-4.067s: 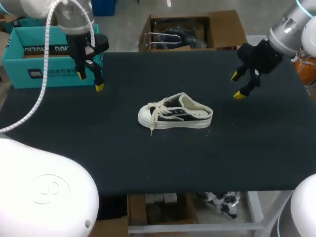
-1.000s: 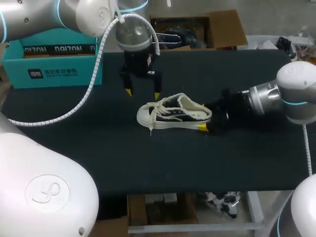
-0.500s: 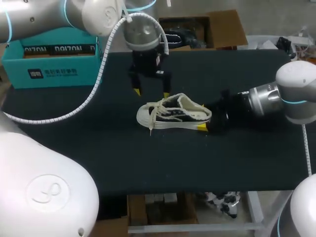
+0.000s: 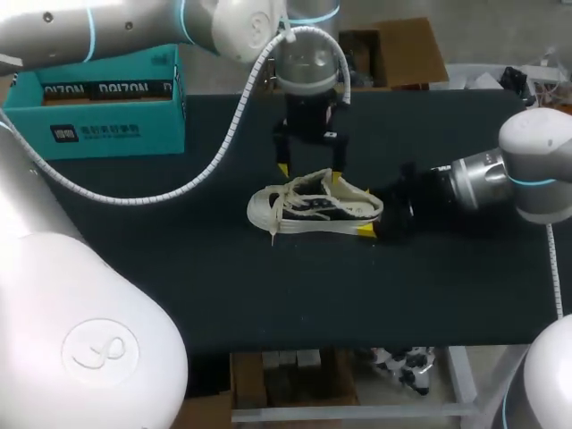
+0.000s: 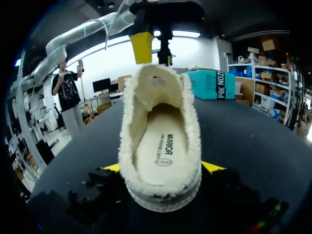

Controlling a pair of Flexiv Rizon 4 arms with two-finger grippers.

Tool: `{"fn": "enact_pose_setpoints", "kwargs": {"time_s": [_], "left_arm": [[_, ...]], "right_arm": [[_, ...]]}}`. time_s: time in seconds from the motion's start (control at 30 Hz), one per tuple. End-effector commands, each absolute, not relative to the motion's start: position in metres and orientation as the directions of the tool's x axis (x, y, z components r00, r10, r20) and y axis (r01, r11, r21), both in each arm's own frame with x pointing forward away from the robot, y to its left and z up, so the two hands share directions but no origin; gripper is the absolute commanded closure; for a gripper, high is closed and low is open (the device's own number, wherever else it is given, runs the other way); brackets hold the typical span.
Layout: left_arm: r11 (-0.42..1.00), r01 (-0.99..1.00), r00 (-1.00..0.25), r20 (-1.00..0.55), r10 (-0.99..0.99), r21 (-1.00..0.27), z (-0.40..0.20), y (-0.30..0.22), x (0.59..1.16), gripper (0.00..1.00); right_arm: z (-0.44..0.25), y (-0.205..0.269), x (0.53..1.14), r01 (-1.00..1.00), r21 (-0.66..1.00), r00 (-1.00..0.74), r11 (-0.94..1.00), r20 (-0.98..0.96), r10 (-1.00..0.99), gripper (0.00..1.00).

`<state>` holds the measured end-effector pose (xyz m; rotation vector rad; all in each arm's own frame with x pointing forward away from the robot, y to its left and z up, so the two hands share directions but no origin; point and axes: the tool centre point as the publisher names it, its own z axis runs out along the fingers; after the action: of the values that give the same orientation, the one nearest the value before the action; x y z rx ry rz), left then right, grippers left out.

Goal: Open the shoe tongue, take the insole out of the shoe, put the insole back into the shoe, and pack the shoe into the shoebox

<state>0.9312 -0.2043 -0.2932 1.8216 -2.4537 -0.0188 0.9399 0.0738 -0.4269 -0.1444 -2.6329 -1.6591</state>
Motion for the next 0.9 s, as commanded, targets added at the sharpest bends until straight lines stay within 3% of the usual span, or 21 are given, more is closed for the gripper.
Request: {"fn": "enact_pose_setpoints", "kwargs": {"time_s": [0.03,0.07,0.1,0.17,0.23,0.6,0.8,0.87,0.9], "left_arm": [[0.288,-0.947,-0.294,-0.02,-0.956,0.141,-0.296,-0.217,0.935,0.19],[0.286,-0.947,-0.293,-0.025,-0.956,0.145,-0.296,-0.218,0.934,0.29],[0.284,-0.947,-0.292,-0.036,-0.956,0.149,-0.296,-0.218,0.932,0.45],[0.281,-0.948,-0.29,-0.043,-0.956,0.152,-0.297,-0.219,0.931,0.52],[0.275,-0.949,-0.286,-0.052,-0.957,0.154,-0.297,-0.219,0.928,0.65],[0.241,-0.955,-0.262,-0.105,-0.959,0.174,-0.304,-0.218,0.922,0.59],[0.224,-0.957,-0.245,-0.106,-0.964,0.184,-0.307,-0.218,0.927,0.78],[0.217,-0.959,-0.239,-0.11,-0.965,0.181,-0.308,-0.219,0.929,1.0],[0.217,-0.96,-0.238,-0.107,-0.965,0.179,-0.308,-0.219,0.929,1.0]], "right_arm": [[-0.433,0.074,0.942,0.091,0.9,-0.996,0.426,0.072,0.062,1.0],[-0.433,0.074,0.942,0.091,0.9,-0.996,0.426,0.072,0.062,1.0],[-0.433,0.074,0.942,0.091,0.9,-0.996,0.426,0.072,0.062,1.0],[-0.433,0.074,0.942,0.091,0.9,-0.996,0.426,0.072,0.062,1.0],[-0.433,0.074,0.942,0.091,0.9,-0.996,0.426,0.072,0.062,1.0],[-0.433,0.074,0.942,0.091,0.9,-0.996,0.426,0.072,0.062,1.0],[-0.433,0.074,0.942,0.091,0.9,-0.996,0.426,0.072,0.062,1.0],[-0.433,0.074,0.942,0.091,0.9,-0.996,0.426,0.072,0.062,1.0],[-0.433,0.074,0.942,0.091,0.9,-0.996,0.426,0.072,0.062,1.0]]}}
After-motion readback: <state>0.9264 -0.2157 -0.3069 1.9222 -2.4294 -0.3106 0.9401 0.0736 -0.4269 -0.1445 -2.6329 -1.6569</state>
